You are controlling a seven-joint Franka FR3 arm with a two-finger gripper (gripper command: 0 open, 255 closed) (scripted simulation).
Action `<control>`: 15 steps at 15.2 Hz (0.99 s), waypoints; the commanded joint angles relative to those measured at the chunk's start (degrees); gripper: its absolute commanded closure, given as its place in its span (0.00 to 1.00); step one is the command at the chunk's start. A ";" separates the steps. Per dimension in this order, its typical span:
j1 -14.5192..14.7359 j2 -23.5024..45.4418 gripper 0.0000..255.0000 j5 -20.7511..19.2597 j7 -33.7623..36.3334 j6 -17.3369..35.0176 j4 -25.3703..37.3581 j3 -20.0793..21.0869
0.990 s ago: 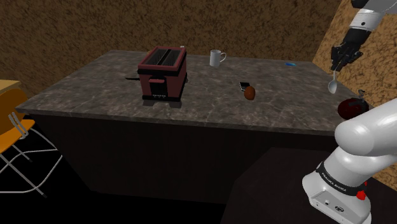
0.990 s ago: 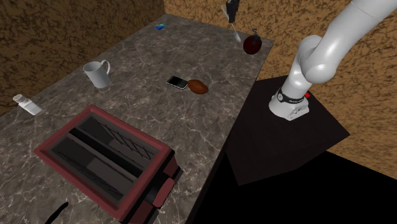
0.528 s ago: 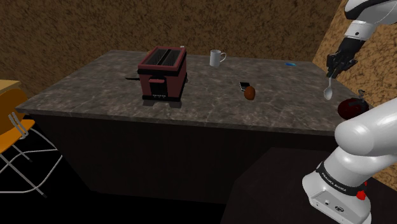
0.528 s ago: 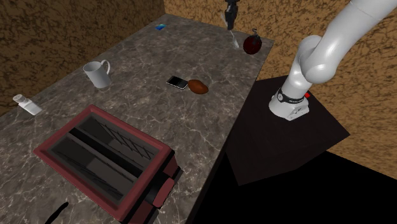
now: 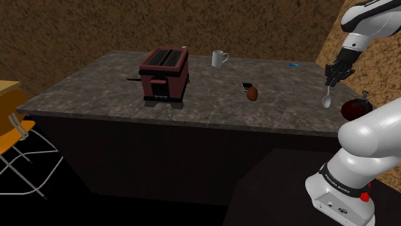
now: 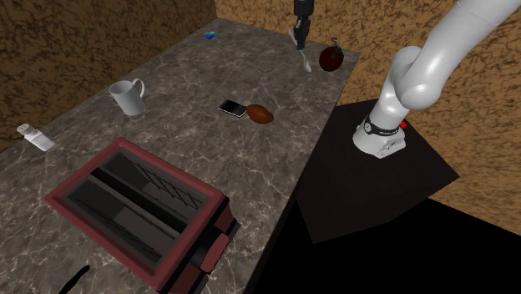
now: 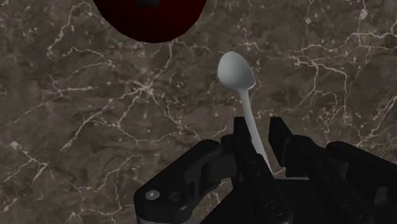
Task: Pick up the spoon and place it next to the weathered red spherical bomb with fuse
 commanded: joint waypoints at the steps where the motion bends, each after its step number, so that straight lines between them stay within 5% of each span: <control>1: 0.03 0.54 1.00 0.20 -0.28 1.58 -1.08 -0.18; 8: 0.10 2.41 1.00 0.94 -1.34 5.46 -3.33 -0.76; 9: 0.10 2.41 0.00 0.94 -1.34 5.46 -3.33 -0.76; 13: 1.05 7.30 0.00 6.97 -6.32 16.09 -2.61 -2.37; 15: 1.13 8.00 0.00 7.69 -6.87 17.37 -2.97 -2.43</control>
